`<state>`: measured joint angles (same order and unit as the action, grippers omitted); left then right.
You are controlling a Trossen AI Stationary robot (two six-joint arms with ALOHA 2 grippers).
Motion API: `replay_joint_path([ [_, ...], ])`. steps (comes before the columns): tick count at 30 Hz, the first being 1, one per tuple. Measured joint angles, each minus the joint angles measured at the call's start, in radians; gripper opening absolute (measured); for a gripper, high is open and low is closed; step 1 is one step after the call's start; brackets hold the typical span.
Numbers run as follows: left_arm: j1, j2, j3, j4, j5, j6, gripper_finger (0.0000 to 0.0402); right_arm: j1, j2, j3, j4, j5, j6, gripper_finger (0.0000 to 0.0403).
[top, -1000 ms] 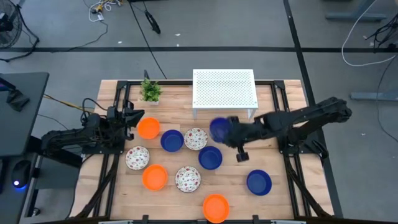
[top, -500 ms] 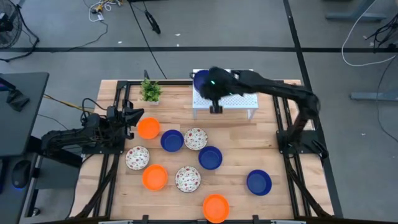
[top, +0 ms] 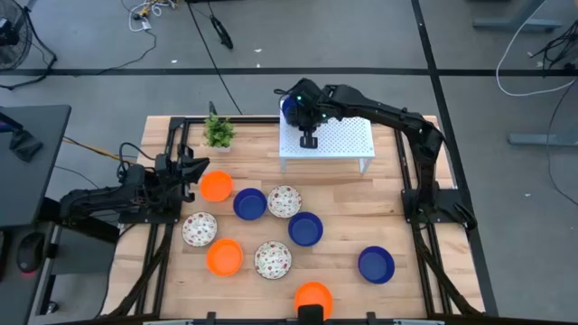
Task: Pick & Place Mini bowls
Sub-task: Put the blue bowl on the shelf
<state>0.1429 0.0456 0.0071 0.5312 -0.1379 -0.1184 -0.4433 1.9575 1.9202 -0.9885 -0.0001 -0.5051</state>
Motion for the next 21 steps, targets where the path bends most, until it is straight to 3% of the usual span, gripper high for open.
replay_joint_path([
  [21,0.000,0.000,0.000,0.000,0.000,-0.001,0.0039,-0.030,0.005,-0.031,0.051,-0.009,-0.001,0.0026],
])
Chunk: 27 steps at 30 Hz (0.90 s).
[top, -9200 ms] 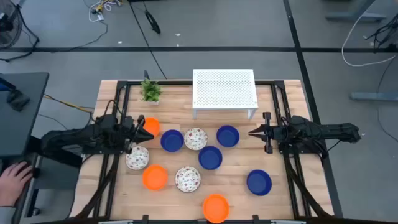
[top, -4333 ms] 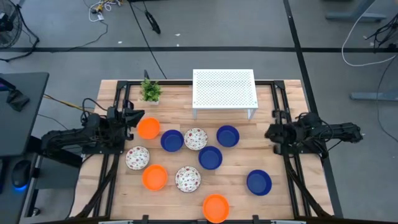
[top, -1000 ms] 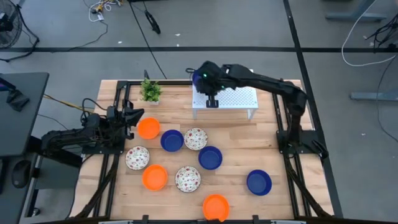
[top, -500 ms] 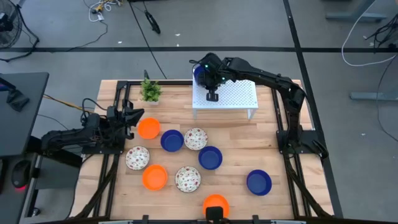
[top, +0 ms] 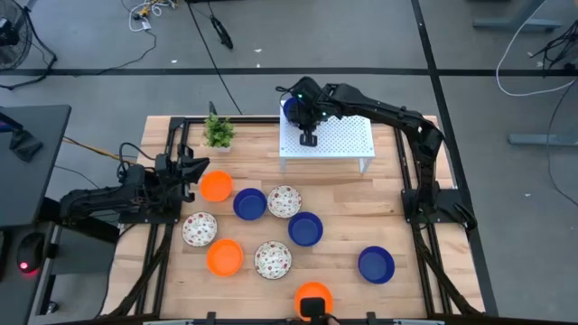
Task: Pick & Place Mini bowls
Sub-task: Put the blue bowl on the shelf, then put the white red patterned bowl on the shelf
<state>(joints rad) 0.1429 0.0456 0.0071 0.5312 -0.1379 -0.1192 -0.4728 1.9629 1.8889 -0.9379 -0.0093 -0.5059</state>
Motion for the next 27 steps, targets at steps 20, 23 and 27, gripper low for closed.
replay_joint_path([
  [20,0.000,0.000,0.000,0.000,0.000,0.000,0.0039,0.090,-0.116,-0.001,0.039,0.083,0.031,0.0191],
  [23,0.000,0.000,0.000,0.000,0.000,0.000,0.0039,0.172,-0.183,-0.001,-0.010,0.079,0.082,0.0189],
  [27,0.000,0.000,0.000,0.000,0.016,-0.002,0.0039,0.332,-0.254,-0.016,-0.075,0.068,0.135,0.0176],
])
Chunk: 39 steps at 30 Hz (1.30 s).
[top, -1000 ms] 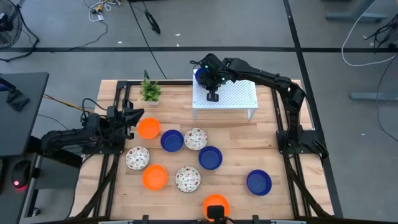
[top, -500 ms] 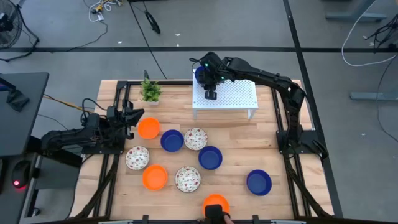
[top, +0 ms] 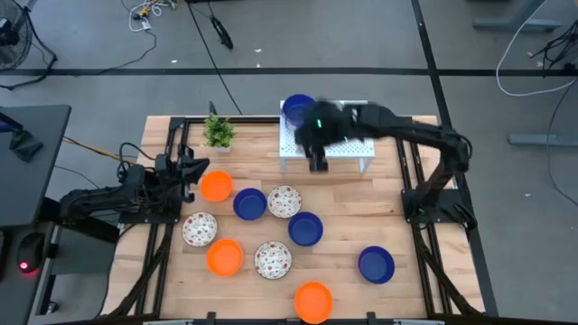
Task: Pick & Place Mini bowls
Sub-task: Put the white red patterned bowl on the shelf
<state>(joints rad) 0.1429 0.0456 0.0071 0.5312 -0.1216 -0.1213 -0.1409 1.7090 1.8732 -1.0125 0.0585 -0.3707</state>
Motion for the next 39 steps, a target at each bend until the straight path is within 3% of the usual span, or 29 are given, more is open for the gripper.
replay_joint_path([
  [3,0.000,0.000,0.000,0.000,0.020,-0.005,0.0039,0.140,-0.056,-0.098,0.034,-0.005,0.041,0.0163],
  [7,0.000,0.000,0.000,-0.001,0.040,-0.024,0.0039,0.318,-0.132,-0.332,0.197,-0.010,0.130,0.0146],
  [10,0.000,0.000,0.000,-0.001,0.039,-0.024,0.0039,0.437,-0.157,-0.509,0.417,-0.120,0.202,0.0135],
  [13,0.000,0.000,0.000,-0.004,0.036,-0.025,0.0039,0.525,-0.143,-0.663,0.752,-0.273,0.235,0.0127],
  [15,0.000,0.000,0.000,-0.006,0.037,-0.028,0.0039,0.565,-0.103,-0.720,0.924,-0.299,0.265,0.0124],
  [19,0.000,0.002,0.000,-0.029,0.038,-0.059,0.0039,0.582,0.021,-0.676,0.952,-0.238,0.265,0.0131],
  [26,-0.001,0.032,0.000,-0.047,0.037,-0.117,0.0039,0.562,0.226,-0.436,0.697,-0.182,0.105,0.0197],
  [31,-0.001,0.053,0.000,-0.046,0.037,-0.133,0.0039,0.562,0.313,-0.371,0.617,-0.144,-0.039,0.0239],
  [39,-0.001,0.055,0.000,-0.043,0.036,-0.137,0.0039,0.561,0.388,-0.368,0.619,-0.083,-0.127,0.0213],
])
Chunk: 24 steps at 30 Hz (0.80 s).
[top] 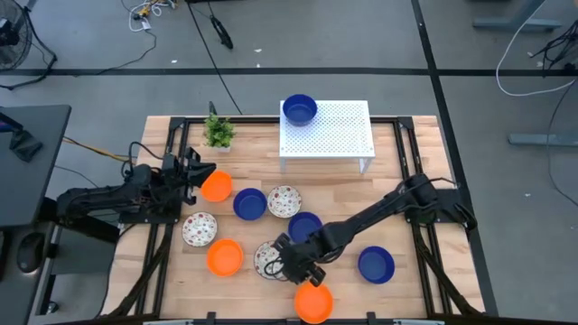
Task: Pick & Place Mini bowls
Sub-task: Put the white red patterned bowl on the shelf
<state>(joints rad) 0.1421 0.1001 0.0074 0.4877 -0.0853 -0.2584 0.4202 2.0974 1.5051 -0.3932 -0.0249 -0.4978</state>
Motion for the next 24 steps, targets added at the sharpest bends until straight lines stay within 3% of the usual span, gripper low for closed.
replay_joint_path([
  [5,0.000,0.000,0.000,0.000,0.000,0.000,0.0039,0.000,0.006,0.001,0.011,0.002,-0.001,0.0161],
  [14,0.000,0.000,0.000,-0.002,0.000,0.000,0.0039,0.007,0.005,0.002,0.017,0.012,-0.018,0.0018],
  [24,0.000,0.000,0.000,-0.007,0.000,-0.001,0.0039,0.057,-0.066,0.000,0.011,0.116,-0.084,0.0006],
])
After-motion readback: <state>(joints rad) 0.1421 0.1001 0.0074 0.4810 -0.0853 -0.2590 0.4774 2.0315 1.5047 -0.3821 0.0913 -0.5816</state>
